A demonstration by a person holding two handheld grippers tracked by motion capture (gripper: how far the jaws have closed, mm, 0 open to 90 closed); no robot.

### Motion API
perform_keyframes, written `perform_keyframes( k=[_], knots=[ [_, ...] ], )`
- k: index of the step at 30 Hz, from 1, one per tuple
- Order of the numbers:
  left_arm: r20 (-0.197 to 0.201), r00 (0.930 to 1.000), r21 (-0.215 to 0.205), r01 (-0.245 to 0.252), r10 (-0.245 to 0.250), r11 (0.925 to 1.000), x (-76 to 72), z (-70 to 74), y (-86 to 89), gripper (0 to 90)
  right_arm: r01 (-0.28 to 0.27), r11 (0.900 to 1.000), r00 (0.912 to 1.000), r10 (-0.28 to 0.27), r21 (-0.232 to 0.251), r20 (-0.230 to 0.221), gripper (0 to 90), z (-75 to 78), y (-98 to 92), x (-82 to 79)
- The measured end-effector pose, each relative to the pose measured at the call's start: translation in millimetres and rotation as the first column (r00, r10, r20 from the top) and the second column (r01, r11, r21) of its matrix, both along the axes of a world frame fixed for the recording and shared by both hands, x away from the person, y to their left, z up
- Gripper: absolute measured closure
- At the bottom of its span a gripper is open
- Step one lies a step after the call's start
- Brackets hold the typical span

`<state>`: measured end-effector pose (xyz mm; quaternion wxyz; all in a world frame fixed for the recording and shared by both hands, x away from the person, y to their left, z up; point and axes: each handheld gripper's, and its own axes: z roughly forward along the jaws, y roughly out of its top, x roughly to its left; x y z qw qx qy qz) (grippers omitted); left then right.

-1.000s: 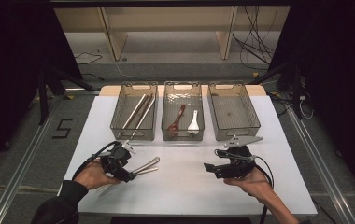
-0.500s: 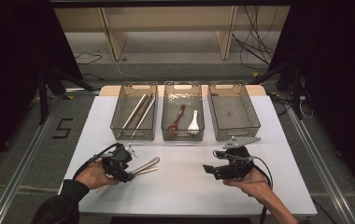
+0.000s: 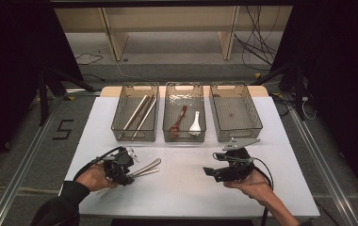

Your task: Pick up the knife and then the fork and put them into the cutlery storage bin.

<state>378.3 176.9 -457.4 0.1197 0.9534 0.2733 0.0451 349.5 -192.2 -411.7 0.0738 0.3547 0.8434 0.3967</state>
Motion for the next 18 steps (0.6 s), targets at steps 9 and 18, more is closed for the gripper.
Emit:
perform_keyframes(
  k=[9,18],
  knots=[
    [-0.013,0.997,0.032,0.077,-0.077,0.9965,4.7,-5.0,-7.3,66.5,0.0,1.0,1.0,0.0,-0.002,-0.002,28.0,0.4,0.3,0.2],
    [0.006,0.996,0.049,0.089,-0.089,0.9948,3.9,-4.3,-8.6,77.4,0.001,1.0,1.0,-0.001,-0.003,0.001,28.1,0.7,-0.4,0.6]
  ],
)
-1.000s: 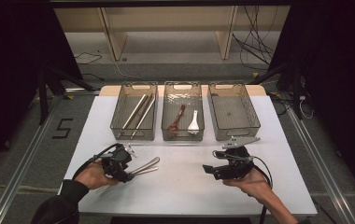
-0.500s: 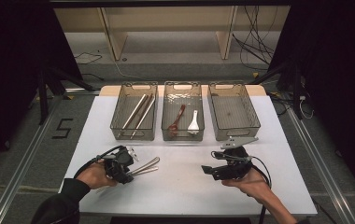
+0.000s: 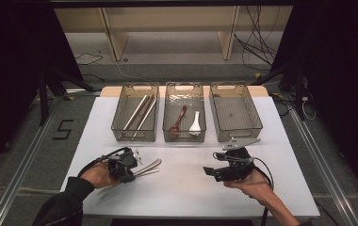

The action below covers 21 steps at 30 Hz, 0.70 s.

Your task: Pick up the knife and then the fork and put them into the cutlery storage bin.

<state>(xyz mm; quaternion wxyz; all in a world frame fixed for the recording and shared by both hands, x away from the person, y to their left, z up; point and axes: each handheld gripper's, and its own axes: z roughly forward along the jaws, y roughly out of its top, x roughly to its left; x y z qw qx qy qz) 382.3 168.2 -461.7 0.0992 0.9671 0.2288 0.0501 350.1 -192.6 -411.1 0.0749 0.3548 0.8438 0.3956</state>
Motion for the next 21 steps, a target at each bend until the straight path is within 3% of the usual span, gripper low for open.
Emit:
perform_keyframes(
  k=[7,12,21],
  knots=[
    [0.005,1.0,-0.005,0.0,0.0,1.0,-0.1,1.5,1.6,78.0,0.002,1.0,1.0,-0.002,-0.002,-0.002,28.2,0.2,-0.3,0.1],
    [-0.001,0.9997,-0.045,-0.023,0.023,0.9987,0.2,5.5,4.9,78.3,0.003,1.0,1.0,-0.003,-0.001,-0.001,28.2,0.3,-0.7,0.2],
    [0.035,0.998,-0.086,-0.049,0.052,0.995,-1.0,16.4,6.6,80.4,0.005,1.0,1.0,-0.005,0.0,0.001,28.1,0.9,-0.7,0.3]
  ],
)
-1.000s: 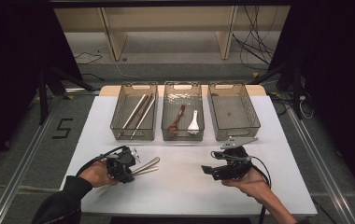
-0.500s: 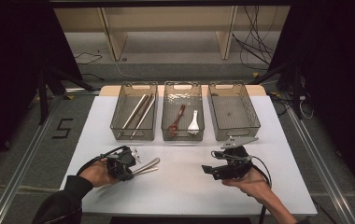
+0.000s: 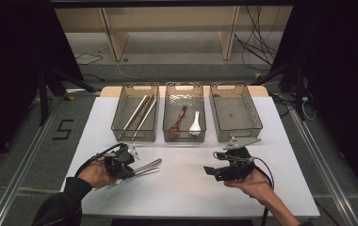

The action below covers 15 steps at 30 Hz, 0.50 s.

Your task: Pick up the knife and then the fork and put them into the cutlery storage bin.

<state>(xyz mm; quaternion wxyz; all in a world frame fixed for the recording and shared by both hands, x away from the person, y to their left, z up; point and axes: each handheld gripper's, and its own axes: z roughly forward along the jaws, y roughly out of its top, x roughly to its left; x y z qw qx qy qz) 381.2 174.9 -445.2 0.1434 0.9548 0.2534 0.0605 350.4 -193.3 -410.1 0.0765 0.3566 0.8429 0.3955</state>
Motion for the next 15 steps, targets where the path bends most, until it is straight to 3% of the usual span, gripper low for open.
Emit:
perform_keyframes(
  k=[7,9,15],
  knots=[
    [-0.025,0.9996,-0.017,-0.017,0.016,0.9997,1.7,-2.2,-0.3,83.4,-0.002,1.0,1.0,0.002,-0.001,-0.001,28.1,-0.4,0.3,0.2],
    [0.001,0.9998,-0.004,-0.02,0.02,0.9998,0.5,-1.8,-1.4,83.5,-0.001,1.0,1.0,0.001,-0.001,-0.002,28.2,-0.4,0.5,0.3],
    [0.001,0.9997,-0.031,-0.025,0.025,0.9992,0.0,3.6,-1.5,83.8,0.001,1.0,1.0,-0.001,0.002,-0.001,28.2,-0.3,0.2,0.3]
  ],
)
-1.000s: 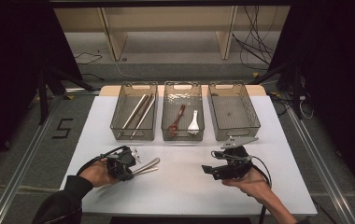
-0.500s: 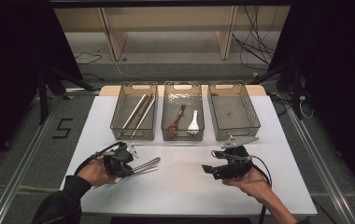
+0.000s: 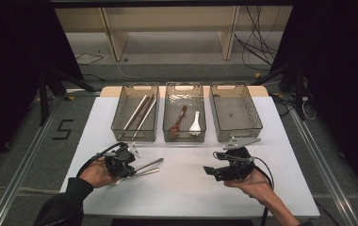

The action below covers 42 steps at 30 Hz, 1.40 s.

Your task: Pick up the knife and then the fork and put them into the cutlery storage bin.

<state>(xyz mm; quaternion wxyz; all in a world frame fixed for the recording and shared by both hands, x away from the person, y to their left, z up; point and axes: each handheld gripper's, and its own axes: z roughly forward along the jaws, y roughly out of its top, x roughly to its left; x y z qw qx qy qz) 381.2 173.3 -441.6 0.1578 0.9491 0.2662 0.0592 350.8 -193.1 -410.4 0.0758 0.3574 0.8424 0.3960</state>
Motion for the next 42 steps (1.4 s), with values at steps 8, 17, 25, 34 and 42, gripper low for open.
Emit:
perform_keyframes(
  k=[8,17,25,34,42],
  knots=[
    [0.004,0.9999,-0.054,-0.012,0.013,0.9984,-2.8,10.7,-1.4,84.1,-0.003,1.0,1.0,0.003,0.006,0.001,28.4,0.6,0.5,-0.2],
    [-0.018,0.9992,-0.102,0.035,-0.037,0.9942,-11.3,18.1,-13.7,84.4,-0.011,1.0,0.9999,0.011,0.008,-0.002,28.4,0.7,3.2,-0.1],
    [-0.02,0.9897,-0.134,0.138,-0.142,0.9814,-26.5,26.8,-39.3,84.5,-0.096,0.995,0.9946,0.096,0.005,0.039,28.4,5.4,19.6,-3.7],
    [-0.022,0.9638,-0.149,0.26,-0.266,0.9542,-45.5,31.8,-73.0,84.7,-0.285,0.957,0.9558,0.288,-0.06,0.057,28.7,1.1,47.6,-15.0],
    [-0.023,0.945,-0.16,0.319,-0.326,0.9343,-55.2,35.9,-84.9,84.8,-0.411,0.899,0.9095,0.416,-0.148,-0.001,32.7,-9.3,63.1,-18.1]
  ],
)
